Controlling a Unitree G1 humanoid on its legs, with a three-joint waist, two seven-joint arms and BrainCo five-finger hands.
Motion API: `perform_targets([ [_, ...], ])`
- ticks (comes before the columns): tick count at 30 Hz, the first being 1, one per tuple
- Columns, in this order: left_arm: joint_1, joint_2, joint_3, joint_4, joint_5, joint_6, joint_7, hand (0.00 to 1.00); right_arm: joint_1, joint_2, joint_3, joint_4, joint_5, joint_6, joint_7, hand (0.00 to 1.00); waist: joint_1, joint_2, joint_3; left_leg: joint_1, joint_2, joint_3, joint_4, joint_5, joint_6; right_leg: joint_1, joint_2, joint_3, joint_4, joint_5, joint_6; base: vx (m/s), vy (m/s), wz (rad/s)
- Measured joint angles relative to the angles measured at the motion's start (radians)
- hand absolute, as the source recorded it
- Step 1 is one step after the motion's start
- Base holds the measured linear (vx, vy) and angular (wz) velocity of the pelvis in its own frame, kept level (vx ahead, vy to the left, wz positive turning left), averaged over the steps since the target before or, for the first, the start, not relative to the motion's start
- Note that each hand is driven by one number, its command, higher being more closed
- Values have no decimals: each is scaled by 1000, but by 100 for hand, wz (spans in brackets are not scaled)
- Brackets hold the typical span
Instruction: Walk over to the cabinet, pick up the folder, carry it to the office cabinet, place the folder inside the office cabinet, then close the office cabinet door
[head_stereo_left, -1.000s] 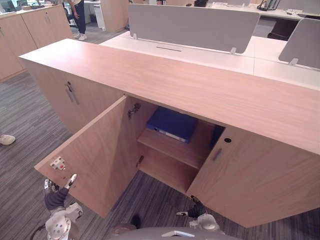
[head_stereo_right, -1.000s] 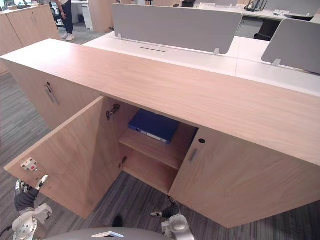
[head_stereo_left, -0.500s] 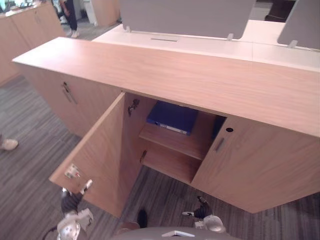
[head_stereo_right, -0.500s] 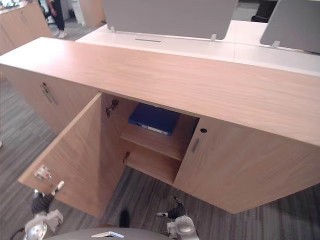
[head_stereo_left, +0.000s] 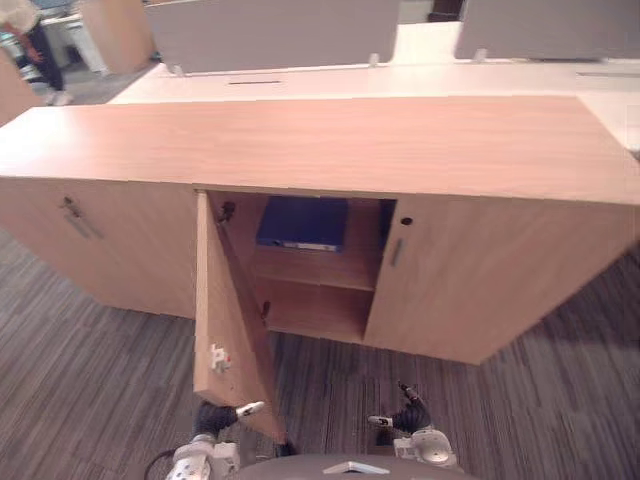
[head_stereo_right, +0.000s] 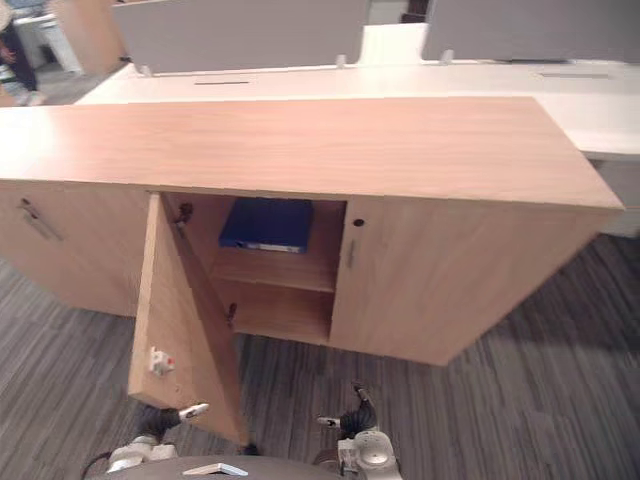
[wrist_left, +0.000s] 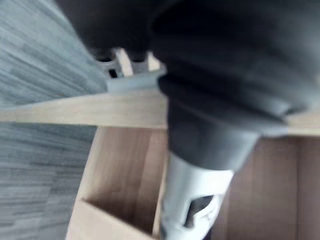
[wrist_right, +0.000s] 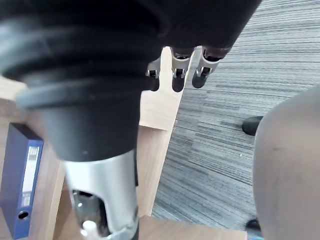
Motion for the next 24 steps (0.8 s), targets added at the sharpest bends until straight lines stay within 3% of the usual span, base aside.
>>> perform_targets([
  [2,-42,11,-21,-1,-1,6,-6,0,-3,8,0,-8,-1,-2,-1,0,-25,-8,5,23,8,9,-51,13,-20,-10,43,-16,40,1,0,-16,-8,-24],
  [3,-65,29,-30,-11,0,6,-22,0,0,23,-1,-5,0,-1,-1,0,-40,-40,-3,25,-11,10,-69,23,-34,-7,46,5,23,20,21,-30,-54,-5],
  [4,-89,30,-45,-16,0,6,-32,0,-2,26,-10,-5,0,-1,0,0,-47,-46,-5,27,-13,11,-81,27,-41,-14,46,3,22,25,28,-50,-51,-15],
  [8,-181,22,-95,-76,12,-15,-82,0,-5,17,-21,-11,0,-14,-1,0,-68,-15,0,32,5,28,-111,30,-46,-10,69,17,-50,42,4,-20,-25,-36],
  [12,-267,16,-95,-97,30,-33,-82,0,-7,21,-32,-9,1,-15,-4,0,-81,-12,1,38,26,42,-111,34,-52,14,93,28,-123,68,1,24,-25,-35],
  [15,-412,19,-75,-128,41,-33,-33,0,-7,21,-35,-14,13,-15,-4,0,-94,-14,4,41,36,41,-112,36,-55,30,99,17,-146,73,6,48,-25,-9],
  [24,-486,31,8,-130,109,-59,44,0,-8,21,-58,-4,31,-15,-3,0,-107,-18,6,90,38,44,-111,39,-54,70,98,4,-163,149,25,114,-7,-5],
])
